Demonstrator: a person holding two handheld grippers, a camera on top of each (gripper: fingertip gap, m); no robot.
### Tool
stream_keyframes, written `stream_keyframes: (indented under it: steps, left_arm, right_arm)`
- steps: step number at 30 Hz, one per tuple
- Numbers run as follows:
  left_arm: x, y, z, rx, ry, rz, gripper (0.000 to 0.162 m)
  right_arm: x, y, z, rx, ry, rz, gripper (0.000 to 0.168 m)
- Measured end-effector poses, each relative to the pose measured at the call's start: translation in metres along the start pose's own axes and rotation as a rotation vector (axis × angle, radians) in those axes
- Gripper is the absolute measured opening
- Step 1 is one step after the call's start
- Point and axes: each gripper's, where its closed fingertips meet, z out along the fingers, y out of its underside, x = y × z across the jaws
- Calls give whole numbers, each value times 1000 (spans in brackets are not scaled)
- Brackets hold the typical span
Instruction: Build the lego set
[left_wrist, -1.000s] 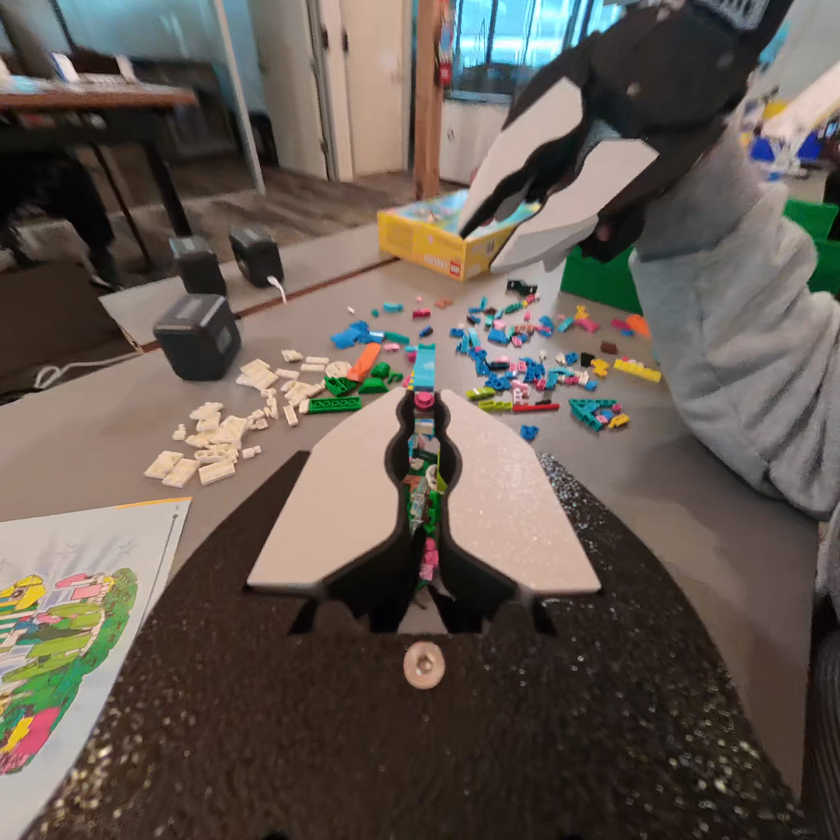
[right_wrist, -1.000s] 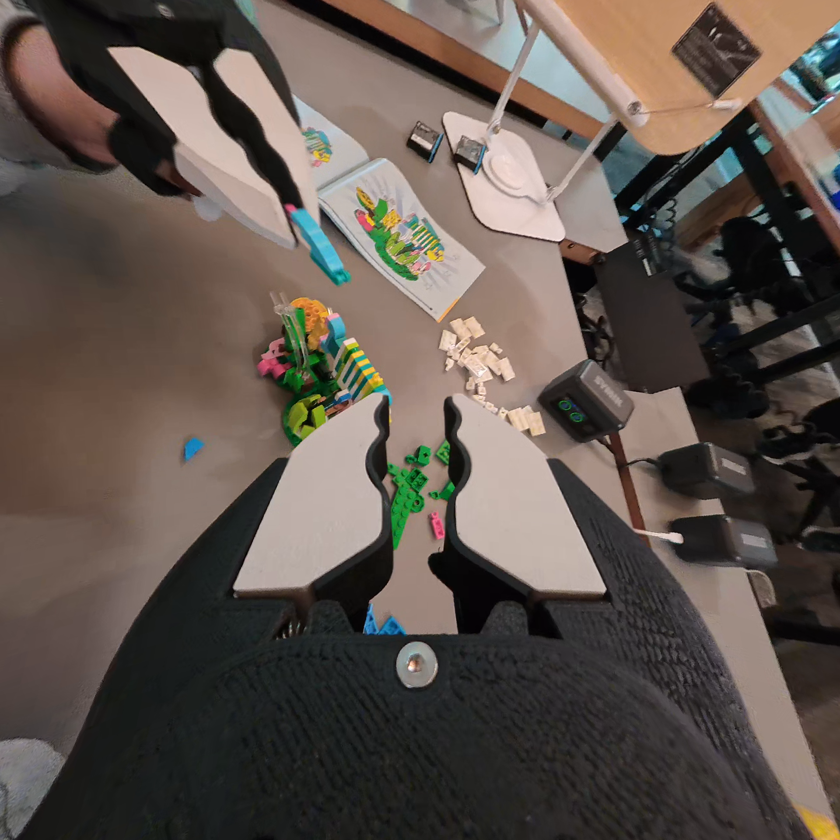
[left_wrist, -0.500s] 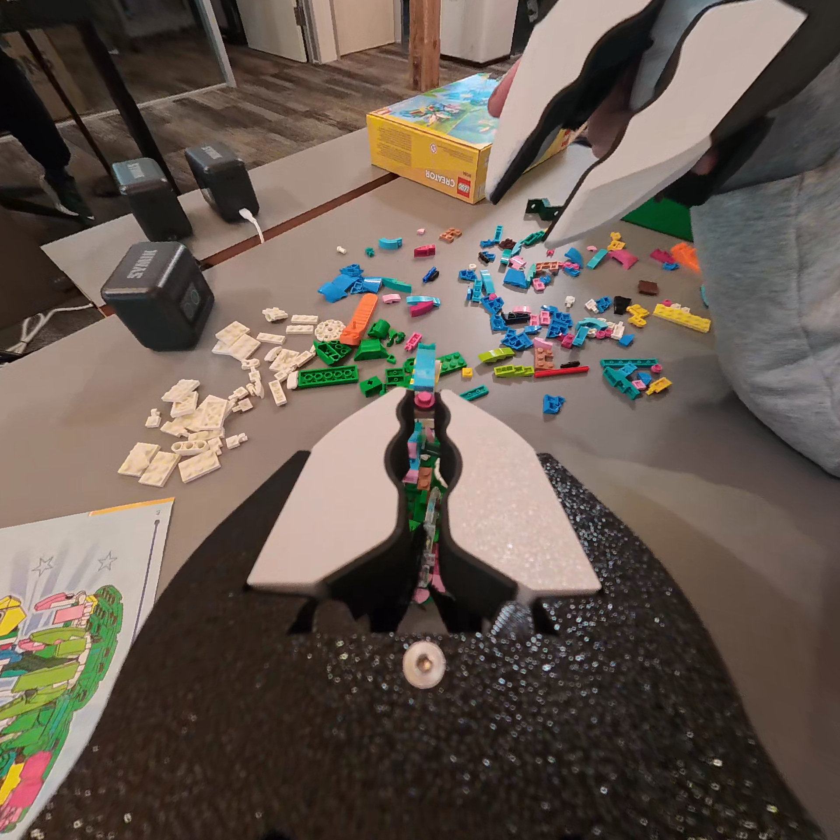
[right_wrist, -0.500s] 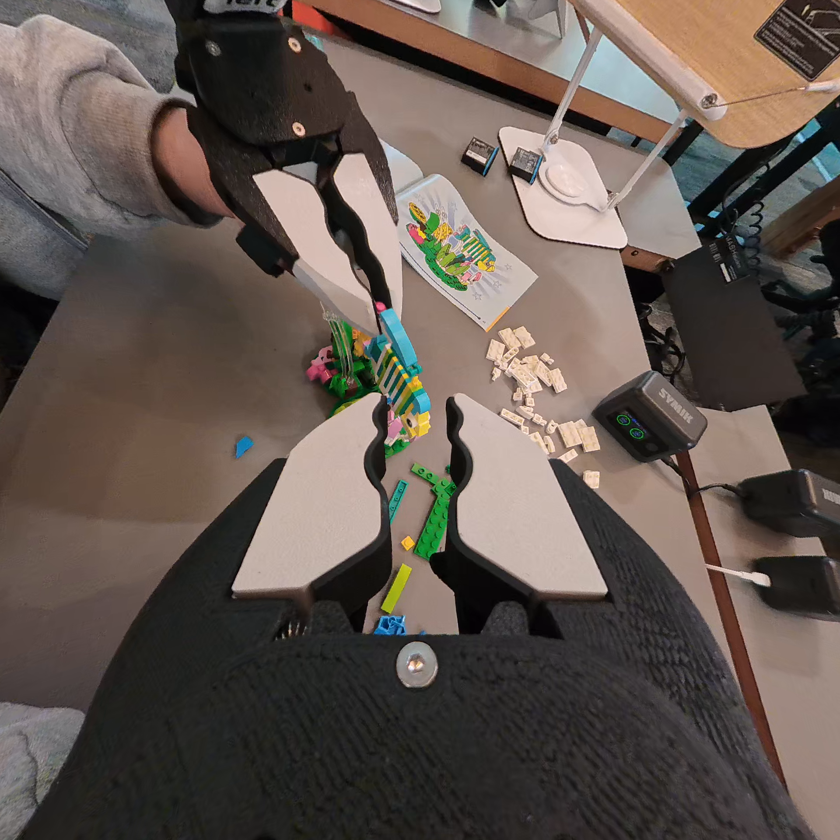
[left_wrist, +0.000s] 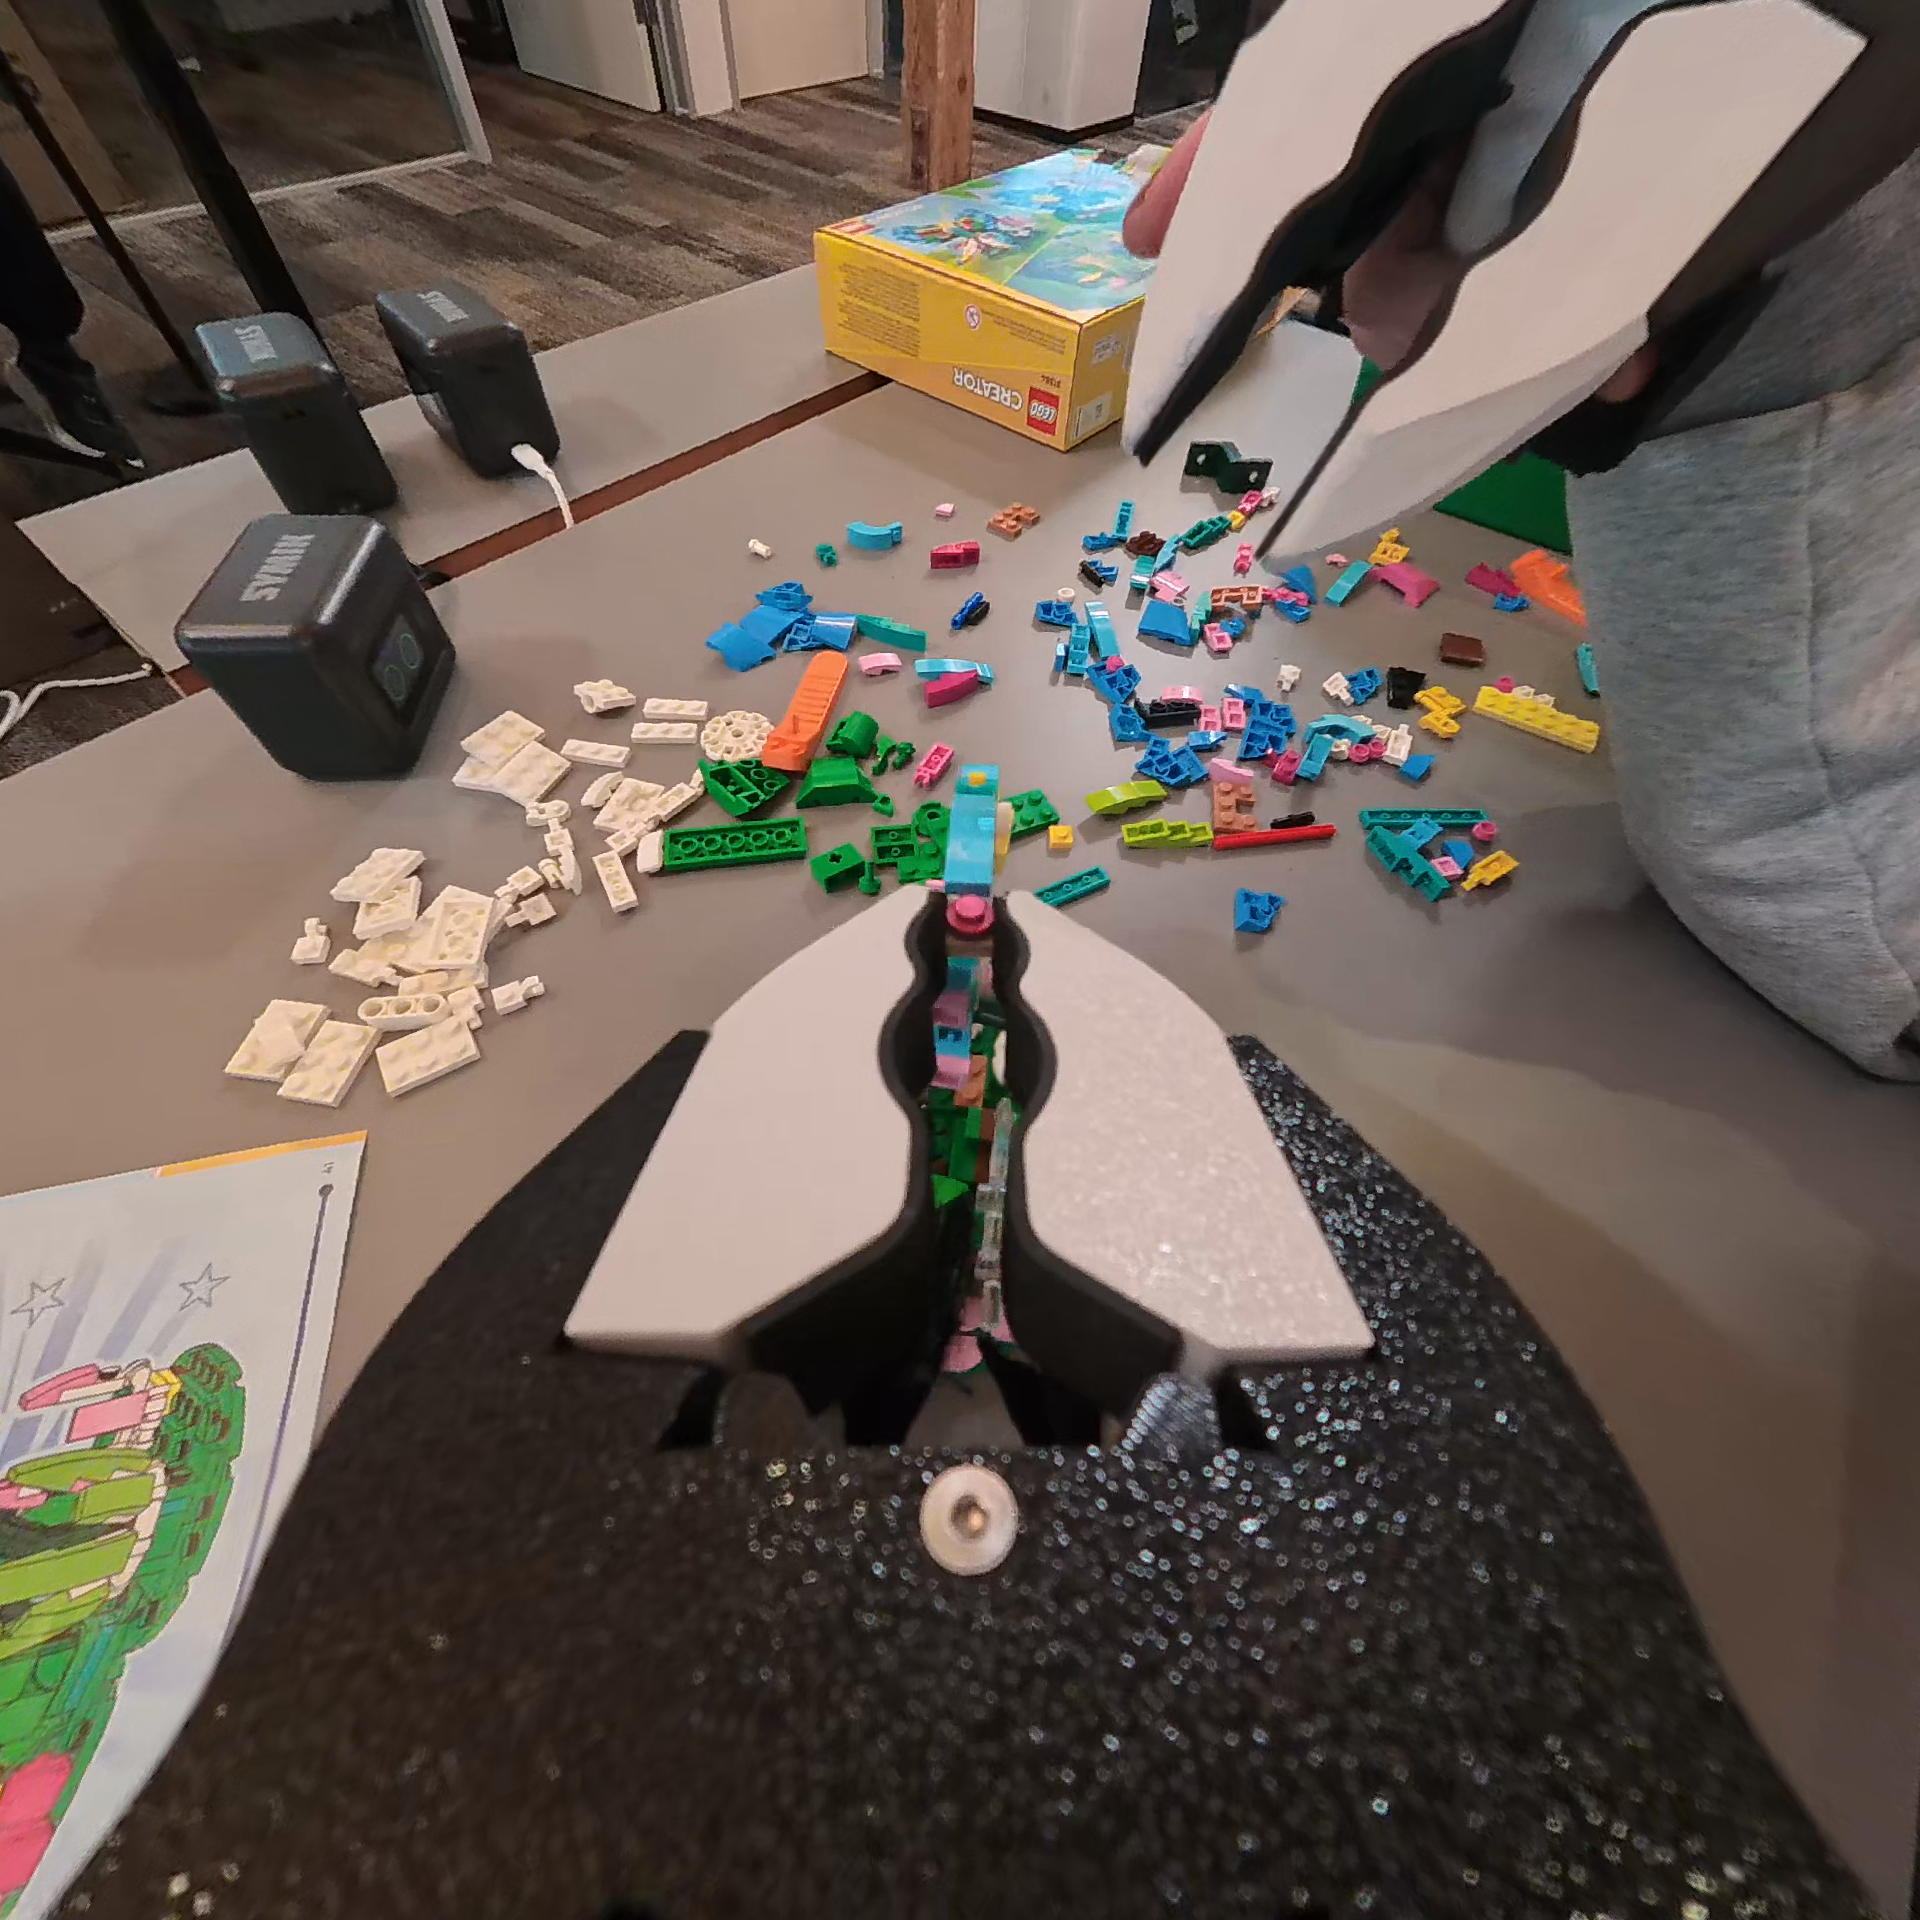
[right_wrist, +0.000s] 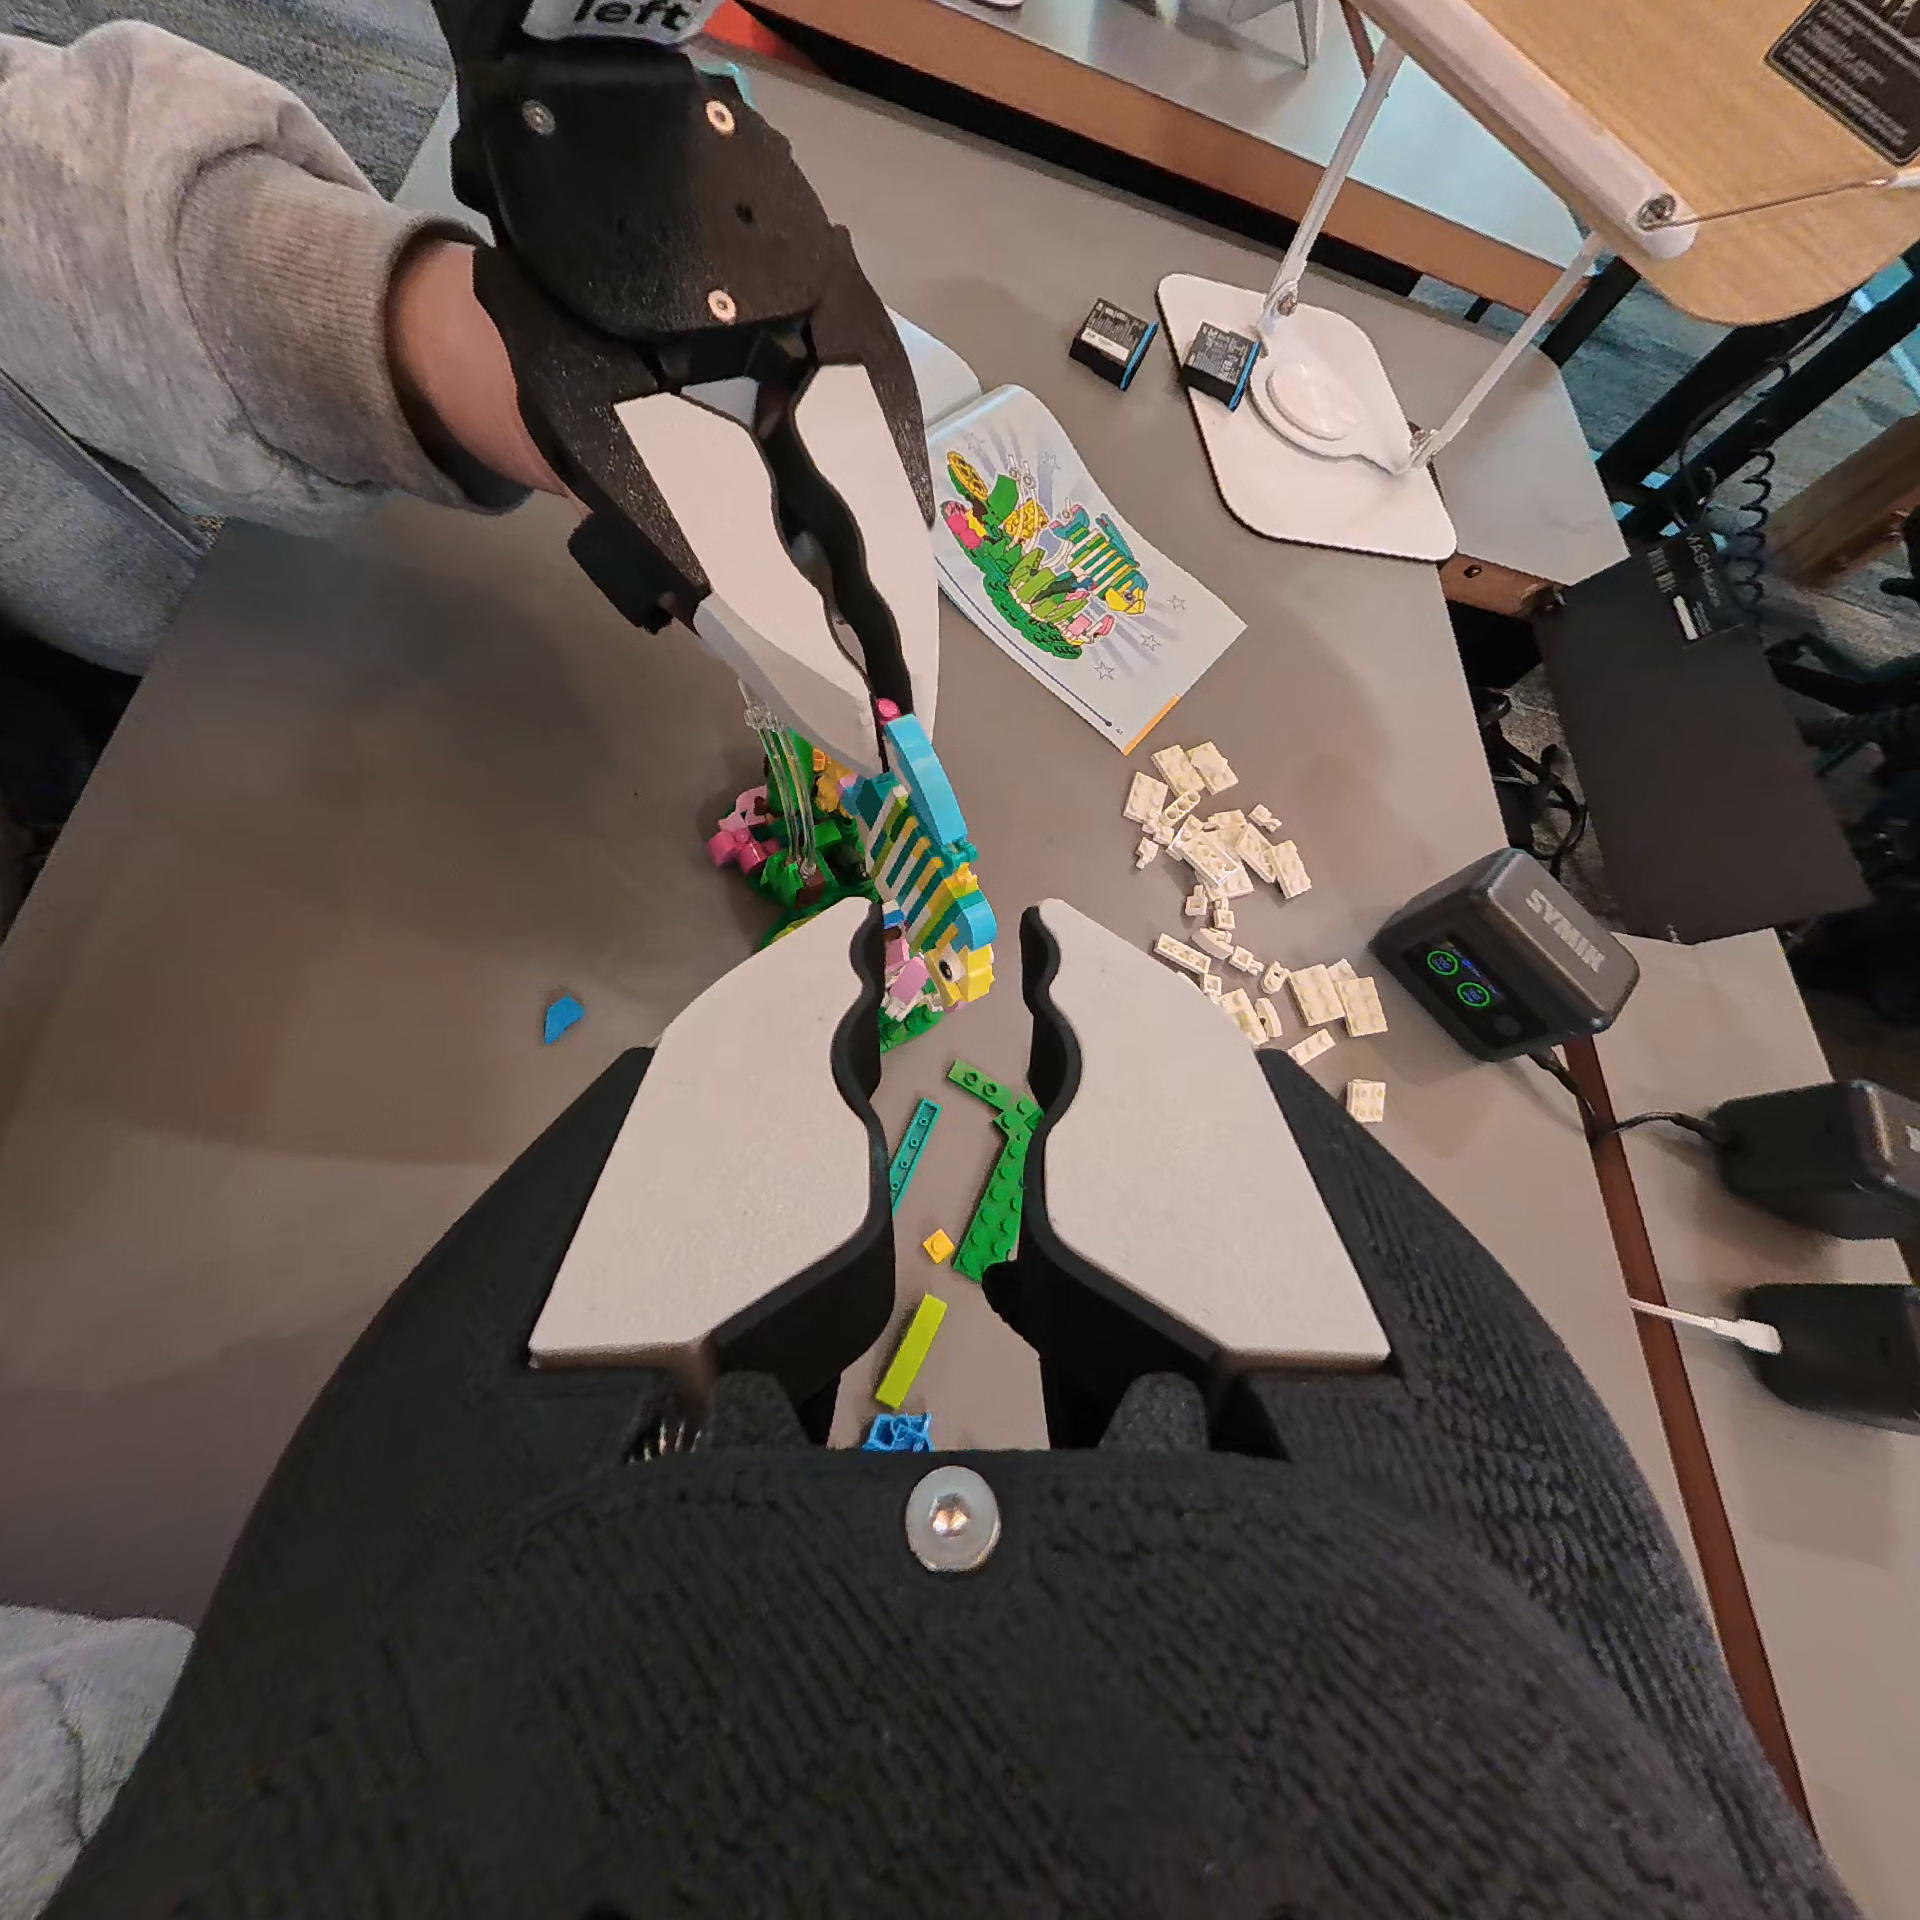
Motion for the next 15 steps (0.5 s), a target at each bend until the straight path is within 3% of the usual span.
stream_keyframes:
  steps: [10,15]
  left_arm:
    - [2,-4,1,23,40,-9,7]
    - [0,-5,1,41,60,-41,7]
  right_arm:
    - [-2,-1,13,0,-26,-33,23]
    - [-3,8,25,-9,-74,-22,34]
